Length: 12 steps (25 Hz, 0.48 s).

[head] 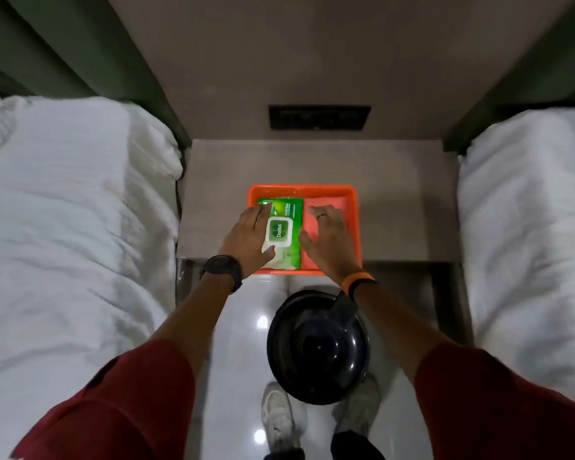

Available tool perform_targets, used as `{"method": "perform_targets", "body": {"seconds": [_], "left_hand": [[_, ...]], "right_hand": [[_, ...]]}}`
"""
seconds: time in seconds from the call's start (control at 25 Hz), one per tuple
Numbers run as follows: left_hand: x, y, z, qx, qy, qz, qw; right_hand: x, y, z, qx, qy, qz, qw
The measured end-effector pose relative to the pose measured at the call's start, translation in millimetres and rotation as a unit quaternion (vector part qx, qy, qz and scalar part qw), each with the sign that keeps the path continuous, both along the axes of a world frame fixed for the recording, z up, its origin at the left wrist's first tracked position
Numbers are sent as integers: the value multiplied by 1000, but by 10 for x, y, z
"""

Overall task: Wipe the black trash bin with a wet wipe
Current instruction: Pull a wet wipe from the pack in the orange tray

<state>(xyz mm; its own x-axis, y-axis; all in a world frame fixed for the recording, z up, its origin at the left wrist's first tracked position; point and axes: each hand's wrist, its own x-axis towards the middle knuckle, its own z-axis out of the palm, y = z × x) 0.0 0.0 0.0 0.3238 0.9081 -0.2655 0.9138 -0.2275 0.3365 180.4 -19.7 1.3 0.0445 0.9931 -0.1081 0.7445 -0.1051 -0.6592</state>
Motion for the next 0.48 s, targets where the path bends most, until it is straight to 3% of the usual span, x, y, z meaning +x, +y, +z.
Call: {"method": "perform_targets", "body": {"seconds": [0.16, 0.24, 0.48], "left_hand": [[-35, 283, -929, -53, 23, -34, 998], [-18, 396, -1253, -82, 37, -53, 995], [133, 753, -1575, -43, 116, -114, 986]], "right_hand": [[-218, 198, -979, -182, 115, -128, 968], [-312, 277, -1332, -218, 132, -143, 956], [-442, 437, -1546, -191, 128, -174, 958]]}}
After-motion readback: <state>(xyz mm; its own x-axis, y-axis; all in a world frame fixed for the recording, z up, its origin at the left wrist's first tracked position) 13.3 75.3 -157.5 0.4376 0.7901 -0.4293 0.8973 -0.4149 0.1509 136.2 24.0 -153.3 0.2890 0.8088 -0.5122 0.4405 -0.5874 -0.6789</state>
